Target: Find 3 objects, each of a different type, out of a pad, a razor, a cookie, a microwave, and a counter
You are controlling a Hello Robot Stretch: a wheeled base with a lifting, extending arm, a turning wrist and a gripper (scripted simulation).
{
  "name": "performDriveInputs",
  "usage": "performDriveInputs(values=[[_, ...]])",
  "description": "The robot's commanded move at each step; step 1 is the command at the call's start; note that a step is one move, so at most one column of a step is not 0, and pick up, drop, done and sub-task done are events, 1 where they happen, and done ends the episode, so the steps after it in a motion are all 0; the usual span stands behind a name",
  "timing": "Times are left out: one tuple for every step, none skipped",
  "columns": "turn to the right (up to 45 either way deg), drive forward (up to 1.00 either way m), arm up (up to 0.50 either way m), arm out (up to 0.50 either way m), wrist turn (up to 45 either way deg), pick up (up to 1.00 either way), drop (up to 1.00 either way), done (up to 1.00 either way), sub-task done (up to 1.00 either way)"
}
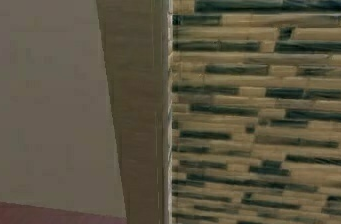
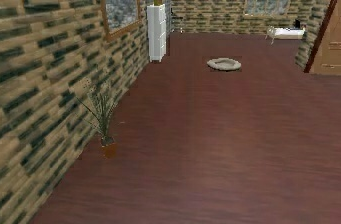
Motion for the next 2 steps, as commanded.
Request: performDriveInputs(values=[[-45.0, 0.00, 0.00, 0.00, 0.0, 0.00, 0.00, 0.00, 0.00], [-33.0, 0.00, 0.00, 0.00, 0.0, 0.00, 0.00, 0.00, 0.00]])
